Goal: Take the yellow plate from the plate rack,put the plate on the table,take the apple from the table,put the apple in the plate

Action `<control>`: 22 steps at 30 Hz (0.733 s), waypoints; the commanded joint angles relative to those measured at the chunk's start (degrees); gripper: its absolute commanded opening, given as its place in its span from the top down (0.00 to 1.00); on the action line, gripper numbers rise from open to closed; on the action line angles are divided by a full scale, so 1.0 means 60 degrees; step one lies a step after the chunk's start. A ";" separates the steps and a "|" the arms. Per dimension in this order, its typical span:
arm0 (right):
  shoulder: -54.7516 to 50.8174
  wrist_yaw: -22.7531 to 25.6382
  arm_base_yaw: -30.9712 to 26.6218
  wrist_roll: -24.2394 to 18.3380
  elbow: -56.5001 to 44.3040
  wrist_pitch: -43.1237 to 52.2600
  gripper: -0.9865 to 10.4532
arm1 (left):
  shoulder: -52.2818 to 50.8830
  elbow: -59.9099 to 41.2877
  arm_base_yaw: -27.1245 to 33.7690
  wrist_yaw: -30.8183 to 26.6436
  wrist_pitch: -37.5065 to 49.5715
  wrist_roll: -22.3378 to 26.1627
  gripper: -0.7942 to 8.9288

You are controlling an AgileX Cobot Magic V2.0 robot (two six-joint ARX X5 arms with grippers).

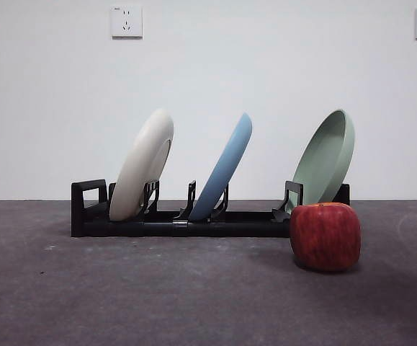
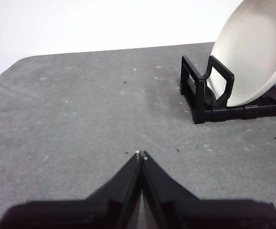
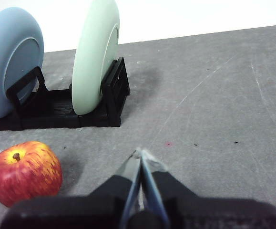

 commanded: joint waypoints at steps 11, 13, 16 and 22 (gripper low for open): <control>0.0004 -0.0015 0.0007 0.2787 -0.0095 0.0131 0.91 | -0.0029 -0.0124 0.0022 0.1184 0.0900 -0.1330 0.92; 0.0004 -0.0022 0.0007 0.2823 -0.0066 0.0295 0.91 | -0.0029 -0.0124 0.0022 0.1275 0.1209 -0.1668 0.92; 0.0025 -0.0018 0.0007 0.2881 0.0120 0.0302 0.92 | -0.0029 -0.0124 0.0022 0.1275 0.1971 -0.2543 0.92; 0.0528 -0.0022 0.0007 0.2914 0.0885 0.0266 0.92 | 0.0127 0.0353 0.0022 0.1290 0.2157 -0.3206 0.92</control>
